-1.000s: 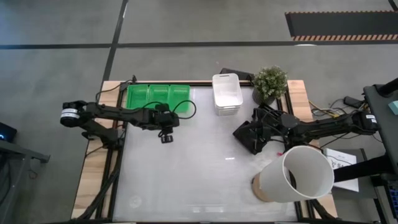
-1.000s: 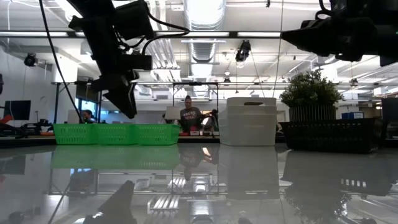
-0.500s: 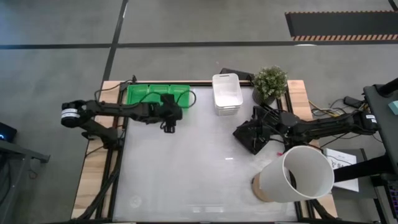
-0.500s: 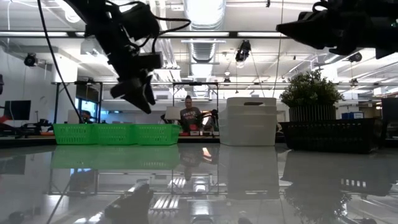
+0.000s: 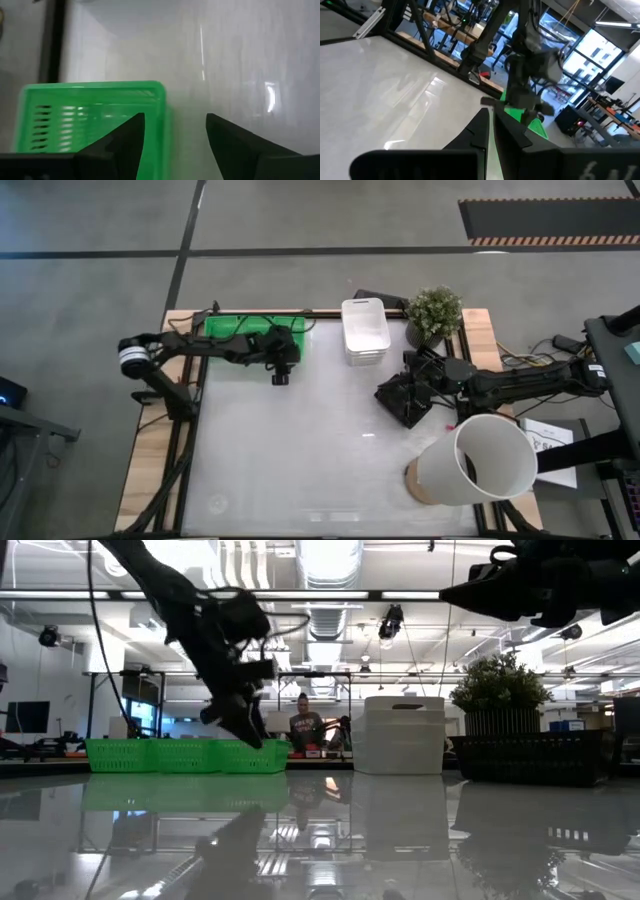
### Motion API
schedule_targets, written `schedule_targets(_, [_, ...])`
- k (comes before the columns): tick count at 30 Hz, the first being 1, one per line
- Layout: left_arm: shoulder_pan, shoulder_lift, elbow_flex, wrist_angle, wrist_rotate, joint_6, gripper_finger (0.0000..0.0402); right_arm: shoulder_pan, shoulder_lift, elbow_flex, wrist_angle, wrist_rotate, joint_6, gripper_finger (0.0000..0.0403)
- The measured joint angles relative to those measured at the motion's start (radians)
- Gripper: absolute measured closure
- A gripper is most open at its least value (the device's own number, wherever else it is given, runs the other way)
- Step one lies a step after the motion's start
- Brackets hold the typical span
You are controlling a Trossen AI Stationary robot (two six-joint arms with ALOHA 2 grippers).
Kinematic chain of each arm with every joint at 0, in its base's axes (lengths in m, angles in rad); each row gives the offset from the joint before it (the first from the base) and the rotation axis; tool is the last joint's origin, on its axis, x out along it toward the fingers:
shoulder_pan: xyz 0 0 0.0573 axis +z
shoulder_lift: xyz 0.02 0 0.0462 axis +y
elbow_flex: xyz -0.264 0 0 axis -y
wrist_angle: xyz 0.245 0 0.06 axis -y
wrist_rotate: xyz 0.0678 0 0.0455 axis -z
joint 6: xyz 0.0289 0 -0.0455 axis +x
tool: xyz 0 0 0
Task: Stack baskets by color
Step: Stack the right green bin on top of the left green bin
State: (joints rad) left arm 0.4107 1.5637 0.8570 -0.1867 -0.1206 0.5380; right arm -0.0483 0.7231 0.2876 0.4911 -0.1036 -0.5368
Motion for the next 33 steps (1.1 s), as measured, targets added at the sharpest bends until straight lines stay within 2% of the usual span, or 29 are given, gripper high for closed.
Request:
schedule_targets(4, [0.0, 0.055, 0.0, 0.043, -0.013, 0.003, 0.0206, 0.0, 0.0, -0.006, -0.001, 0.0, 0.017, 0.0385])
schedule_targets(11, [0.002, 0.071, 0.0, 0.074, -0.019, 0.018, 0.0219, 0.0, 0.0, -0.007, 0.0, 0.0, 0.026, 0.0385])
schedule_targets(14, [0.002, 0.071, 0.0, 0.074, -0.02, 0.026, 0.026, 0.0, 0.0, -0.007, 0.0, 0.0, 0.032, 0.0385])
schedule_targets(19, [0.002, 0.071, 0.003, 0.074, -0.02, 0.029, 0.0365, 0.0, 0.0, -0.007, 0.0, 0.0, 0.041, 0.0385])
schedule_targets(21, [0.002, 0.071, 0.007, 0.073, -0.02, 0.029, 0.0391, 0.0, 0.0, -0.007, -0.001, 0.0, 0.041, 0.0385])
schedule_targets(27, [-0.019, 0.049, 0.027, 0.068, -0.019, 0.045, 0.04, 0.0, 0.0, -0.003, -0.001, 0.0, 0.04, 0.0385])
schedule_targets(33, [-0.041, -0.097, 0.028, 0.045, -0.031, 0.047, 0.0401, 0.0, 0.0, -0.003, 0.001, 0.0, 0.039, 0.0385])
